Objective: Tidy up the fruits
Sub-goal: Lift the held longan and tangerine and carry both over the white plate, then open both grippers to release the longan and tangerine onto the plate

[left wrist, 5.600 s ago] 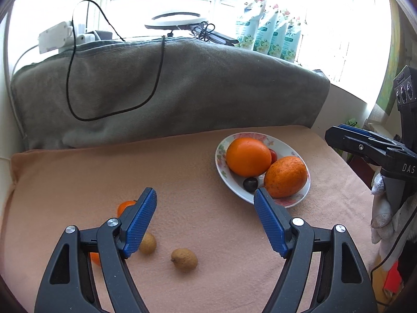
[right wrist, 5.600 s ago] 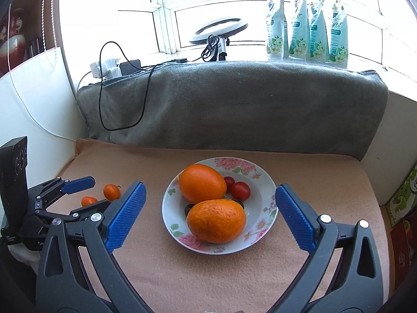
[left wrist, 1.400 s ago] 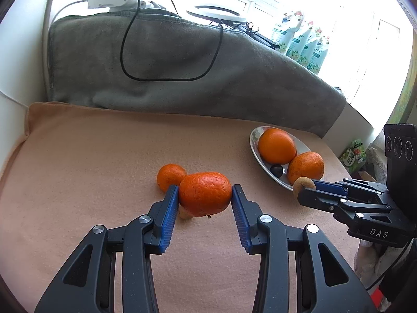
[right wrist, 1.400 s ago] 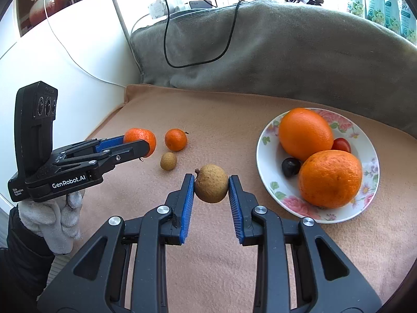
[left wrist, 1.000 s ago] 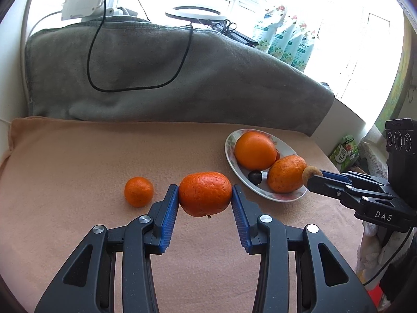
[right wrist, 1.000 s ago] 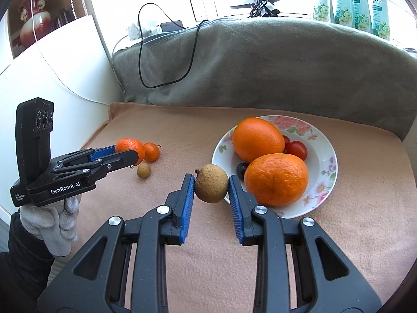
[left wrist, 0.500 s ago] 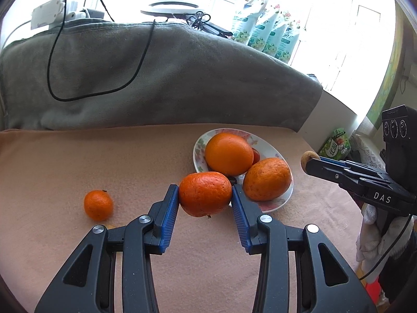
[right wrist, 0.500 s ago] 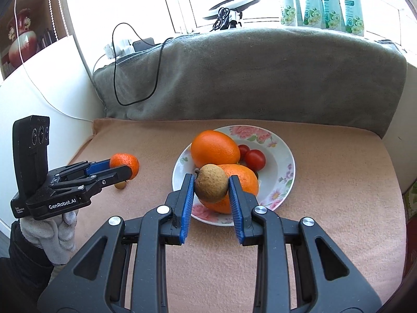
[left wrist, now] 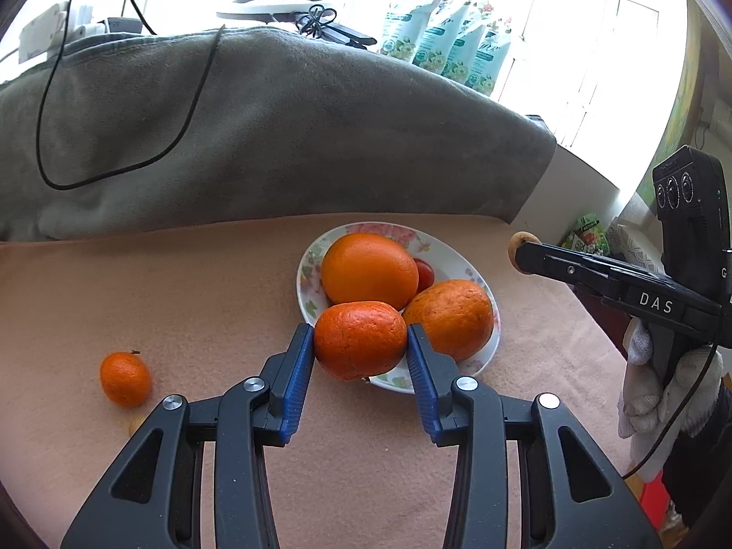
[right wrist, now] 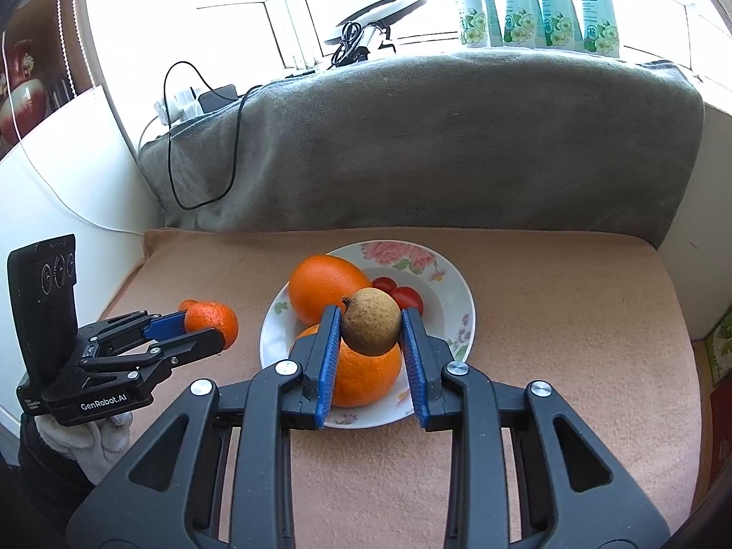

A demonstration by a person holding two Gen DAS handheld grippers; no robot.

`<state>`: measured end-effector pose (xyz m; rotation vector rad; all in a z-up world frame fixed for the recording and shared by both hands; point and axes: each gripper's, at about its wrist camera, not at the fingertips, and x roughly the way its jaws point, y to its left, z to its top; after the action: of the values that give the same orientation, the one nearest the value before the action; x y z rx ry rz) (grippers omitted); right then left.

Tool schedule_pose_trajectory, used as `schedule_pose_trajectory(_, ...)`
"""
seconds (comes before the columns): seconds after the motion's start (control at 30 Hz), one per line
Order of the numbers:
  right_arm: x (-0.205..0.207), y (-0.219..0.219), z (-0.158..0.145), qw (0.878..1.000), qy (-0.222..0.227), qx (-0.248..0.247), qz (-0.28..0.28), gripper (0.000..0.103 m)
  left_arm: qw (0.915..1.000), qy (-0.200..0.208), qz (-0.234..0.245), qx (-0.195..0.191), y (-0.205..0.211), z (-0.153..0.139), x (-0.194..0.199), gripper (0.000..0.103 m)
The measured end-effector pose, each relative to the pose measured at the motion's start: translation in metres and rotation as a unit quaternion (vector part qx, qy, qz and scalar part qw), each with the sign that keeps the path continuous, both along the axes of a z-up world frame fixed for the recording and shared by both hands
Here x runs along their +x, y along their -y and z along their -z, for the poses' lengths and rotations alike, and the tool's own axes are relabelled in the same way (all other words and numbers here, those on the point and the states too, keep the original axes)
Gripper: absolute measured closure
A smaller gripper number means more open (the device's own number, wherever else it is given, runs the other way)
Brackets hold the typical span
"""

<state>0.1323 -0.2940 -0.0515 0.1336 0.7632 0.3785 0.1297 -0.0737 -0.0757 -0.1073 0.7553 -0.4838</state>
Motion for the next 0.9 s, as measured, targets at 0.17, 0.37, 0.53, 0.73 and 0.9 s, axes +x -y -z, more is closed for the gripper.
schedule_pose_trajectory(0.17, 0.010, 0.005, 0.003, 1.000, -0.003, 0.000, 0.006, 0.075, 1.0000, -0.005, 0.004, 0.002, 0.006, 0.004, 0.005, 0.064)
schedule_pose_trajectory(0.37, 0.021, 0.010, 0.008, 1.000, -0.009, 0.001, 0.011, 0.075, 0.9999, -0.009, 0.006, 0.005, 0.011, 0.007, 0.010, 0.064)
schedule_pose_trajectory(0.53, 0.030, 0.012, 0.013, 1.000, -0.014, 0.001, 0.014, 0.075, 0.9999, -0.011, 0.009, 0.007, 0.012, 0.007, 0.013, 0.064)
schedule_pose_trajectory(0.73, 0.041, 0.014, 0.018, 1.000, -0.021, 0.001, 0.016, 0.075, 0.9998, -0.016, 0.011, 0.008, 0.016, 0.010, 0.016, 0.064)
schedule_pose_trajectory(0.9, 0.048, 0.014, 0.022, 1.000, -0.025, -0.001, 0.018, 0.075, 0.9997, -0.020, 0.012, 0.010, 0.019, 0.014, 0.019, 0.064)
